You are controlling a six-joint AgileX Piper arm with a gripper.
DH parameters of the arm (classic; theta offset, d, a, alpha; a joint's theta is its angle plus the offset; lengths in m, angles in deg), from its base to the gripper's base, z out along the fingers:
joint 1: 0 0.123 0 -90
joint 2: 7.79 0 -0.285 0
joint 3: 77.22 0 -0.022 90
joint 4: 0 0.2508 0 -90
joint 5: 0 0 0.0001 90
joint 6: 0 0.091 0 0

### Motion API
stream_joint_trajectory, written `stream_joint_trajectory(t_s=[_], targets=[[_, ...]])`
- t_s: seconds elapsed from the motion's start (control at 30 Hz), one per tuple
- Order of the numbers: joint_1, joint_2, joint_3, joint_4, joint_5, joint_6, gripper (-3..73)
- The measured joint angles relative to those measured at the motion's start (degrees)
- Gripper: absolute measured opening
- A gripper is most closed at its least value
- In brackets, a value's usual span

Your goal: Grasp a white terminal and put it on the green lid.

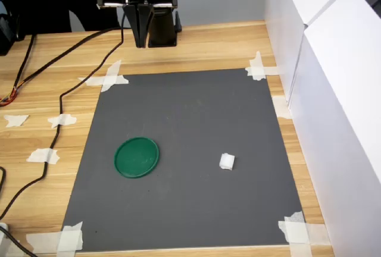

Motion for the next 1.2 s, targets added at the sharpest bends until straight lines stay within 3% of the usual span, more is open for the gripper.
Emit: stream_joint_trajectory(t_s=[0.27,0.47,0.63,0.8,1.0,1.13,1.2], targets=[[0.0,16.9,-13.0,0.9,5.1,-7.6,-1.6],[0.4,25.1,-23.4,6.7,9.2,-23.3,-1.6],[6.0,31.2,-31.8,9.3,17.2,-33.4,-1.6],[11.9,37.2,-38.3,9.7,23.2,-35.4,-1.6],[15.3,43.5,-45.0,9.7,26.2,-33.6,-0.9],[16.9,48.1,-48.9,9.5,30.1,-32.7,5.9],[17.4,49.8,-50.2,9.3,31.2,-32.4,13.7]])
